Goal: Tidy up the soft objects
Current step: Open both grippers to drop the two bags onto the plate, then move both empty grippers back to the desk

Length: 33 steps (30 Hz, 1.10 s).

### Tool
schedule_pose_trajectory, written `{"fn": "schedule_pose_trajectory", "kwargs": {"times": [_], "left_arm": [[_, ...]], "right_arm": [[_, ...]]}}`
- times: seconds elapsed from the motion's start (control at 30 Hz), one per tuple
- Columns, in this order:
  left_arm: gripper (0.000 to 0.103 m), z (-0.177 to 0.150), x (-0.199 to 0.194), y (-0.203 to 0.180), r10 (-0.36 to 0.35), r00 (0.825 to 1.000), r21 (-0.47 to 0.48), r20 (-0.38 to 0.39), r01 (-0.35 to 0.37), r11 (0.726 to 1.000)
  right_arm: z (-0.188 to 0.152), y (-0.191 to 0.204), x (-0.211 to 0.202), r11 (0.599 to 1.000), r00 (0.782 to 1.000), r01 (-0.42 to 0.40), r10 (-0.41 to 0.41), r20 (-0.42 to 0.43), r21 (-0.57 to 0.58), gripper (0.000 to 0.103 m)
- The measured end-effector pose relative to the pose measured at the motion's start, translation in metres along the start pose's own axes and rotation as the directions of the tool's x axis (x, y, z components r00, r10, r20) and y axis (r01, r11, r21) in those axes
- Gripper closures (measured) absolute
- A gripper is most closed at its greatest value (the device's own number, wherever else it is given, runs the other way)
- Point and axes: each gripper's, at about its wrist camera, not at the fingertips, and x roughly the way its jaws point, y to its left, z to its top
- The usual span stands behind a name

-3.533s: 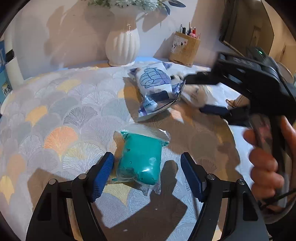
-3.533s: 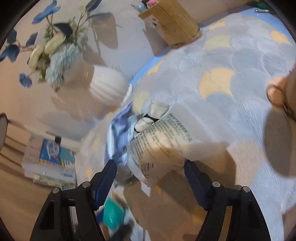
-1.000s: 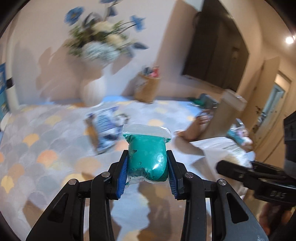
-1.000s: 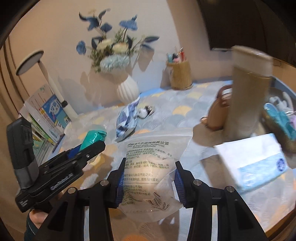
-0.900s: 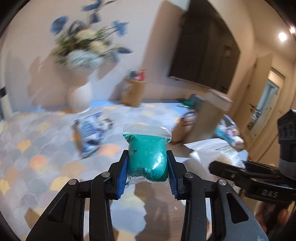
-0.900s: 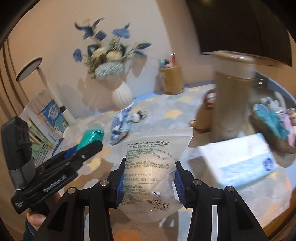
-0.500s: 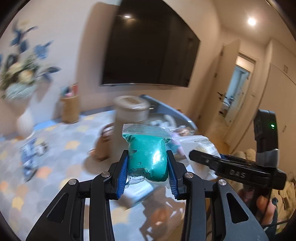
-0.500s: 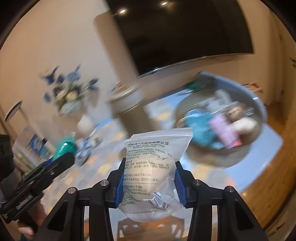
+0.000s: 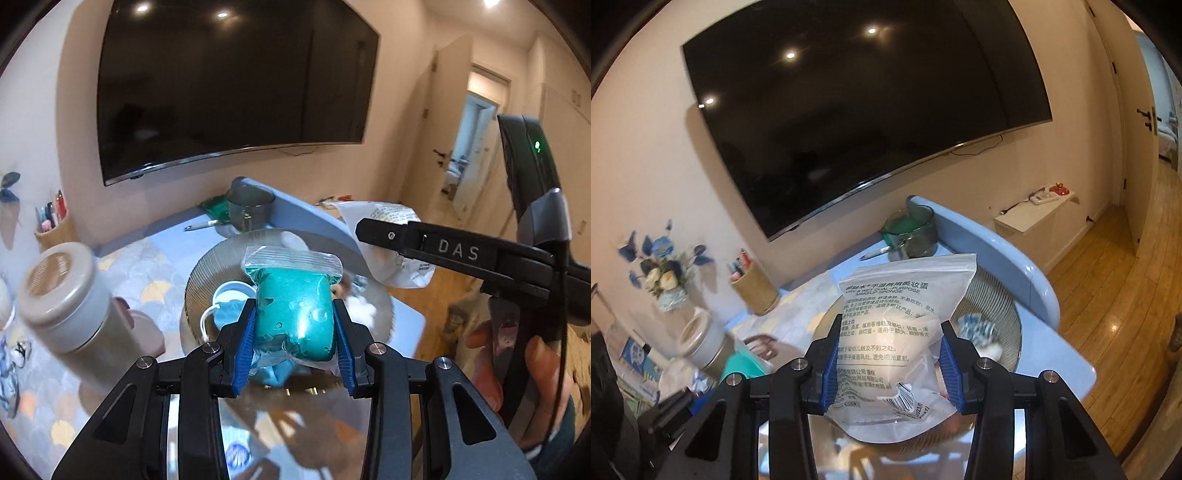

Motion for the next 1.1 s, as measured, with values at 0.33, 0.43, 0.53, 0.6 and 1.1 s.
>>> {"fn": "schedule_pose_trajectory", "kwargs": {"times": [0.33,0.43,0.53,0.6,1.1], "left_arm": [[0.019,0.011,0.036,0.004,0.048,0.997,-0.003,0.067,-0.048,0.999],[0.019,0.007,0.036,-0.002,0.045,0.998,0.024,0.048,-0.046,0.999],[0.019,-0.002,0.022,-0.008,-0.023,0.999,0.045,0.025,0.022,0.999],[0.019,-0.012,-0.001,-0.010,-0.079,0.997,0.062,0.019,0.078,0.995],[0.019,-0.088,-0.207,0.148,0.183,0.982,-0.059,0.047,-0.180,0.982]], "right_arm": [[0.038,-0.001,0.073,0.995,0.992,0.087,-0.091,-0.085,-0.051,0.043],[0.036,-0.013,0.075,0.996,0.991,0.086,-0.088,-0.104,-0.030,0.043],[0.027,-0.022,0.063,0.997,0.992,0.080,-0.080,-0.100,-0.004,0.043],[0.019,-0.023,0.047,0.998,0.994,0.065,-0.064,-0.090,0.011,0.043],[-0.101,0.078,-0.046,0.975,0.992,-0.094,0.074,-0.103,-0.202,0.041]]}}
